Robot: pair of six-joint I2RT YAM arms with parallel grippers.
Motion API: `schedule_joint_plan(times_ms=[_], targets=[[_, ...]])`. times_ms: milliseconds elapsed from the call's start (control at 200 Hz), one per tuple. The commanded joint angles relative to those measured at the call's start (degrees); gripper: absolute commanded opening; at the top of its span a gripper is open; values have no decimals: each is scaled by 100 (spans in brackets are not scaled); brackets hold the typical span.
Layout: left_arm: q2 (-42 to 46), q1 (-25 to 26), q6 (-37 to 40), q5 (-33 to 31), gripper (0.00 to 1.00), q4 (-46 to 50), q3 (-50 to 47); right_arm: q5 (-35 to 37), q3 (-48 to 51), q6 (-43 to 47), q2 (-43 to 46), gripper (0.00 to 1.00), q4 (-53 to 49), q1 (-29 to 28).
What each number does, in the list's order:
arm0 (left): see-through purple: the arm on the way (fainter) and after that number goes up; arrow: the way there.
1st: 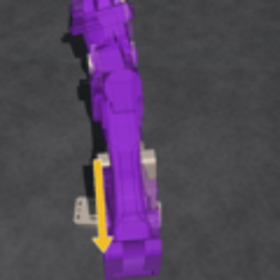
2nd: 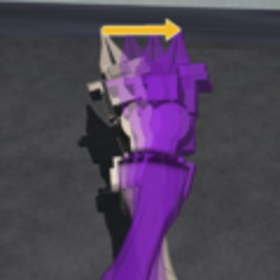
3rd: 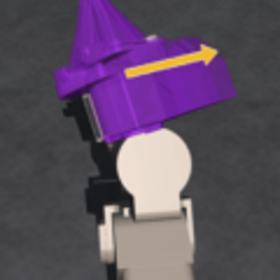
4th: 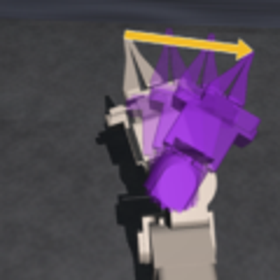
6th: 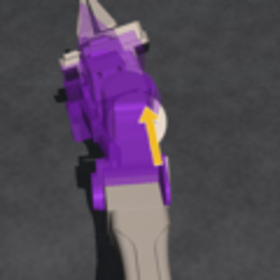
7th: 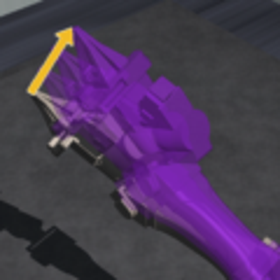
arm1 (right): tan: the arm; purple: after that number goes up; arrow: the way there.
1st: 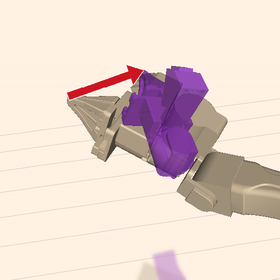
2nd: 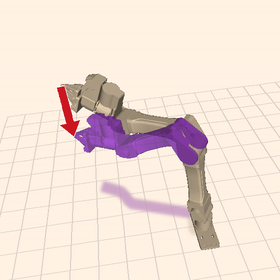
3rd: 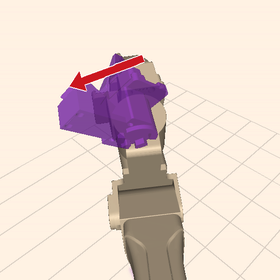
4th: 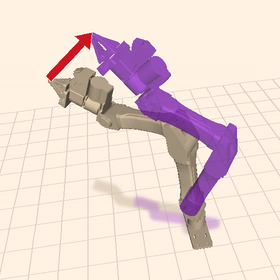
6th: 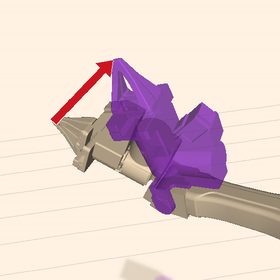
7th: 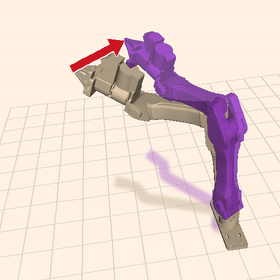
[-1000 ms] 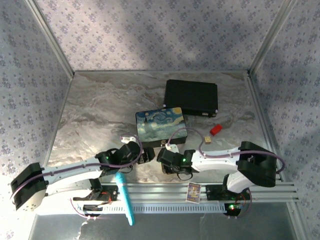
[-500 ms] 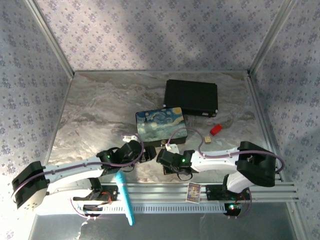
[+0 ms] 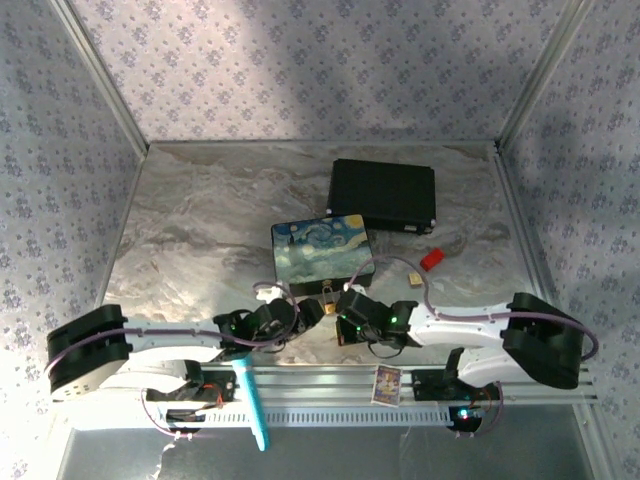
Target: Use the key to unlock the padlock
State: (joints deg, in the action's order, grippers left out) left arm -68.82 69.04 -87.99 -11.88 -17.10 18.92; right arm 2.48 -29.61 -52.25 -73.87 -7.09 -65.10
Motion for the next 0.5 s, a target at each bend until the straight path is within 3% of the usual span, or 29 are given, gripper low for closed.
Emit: schedule_joint_plan(times_ms=[0,240,410,495], targets=[[-55,90,-1190,-321,70,-338,174,-65,152,-127,360,0,289,67],[-53,444,-1968,-794,70,-374,68,-51,229,-328,652,0,536,91],[110,440,-2509,-790,95,-978,-167,123,46,-254,860,0,582,95],[248,444,-2649,-697,97,-965,-126,67,-84,-165,831,0,707,93]])
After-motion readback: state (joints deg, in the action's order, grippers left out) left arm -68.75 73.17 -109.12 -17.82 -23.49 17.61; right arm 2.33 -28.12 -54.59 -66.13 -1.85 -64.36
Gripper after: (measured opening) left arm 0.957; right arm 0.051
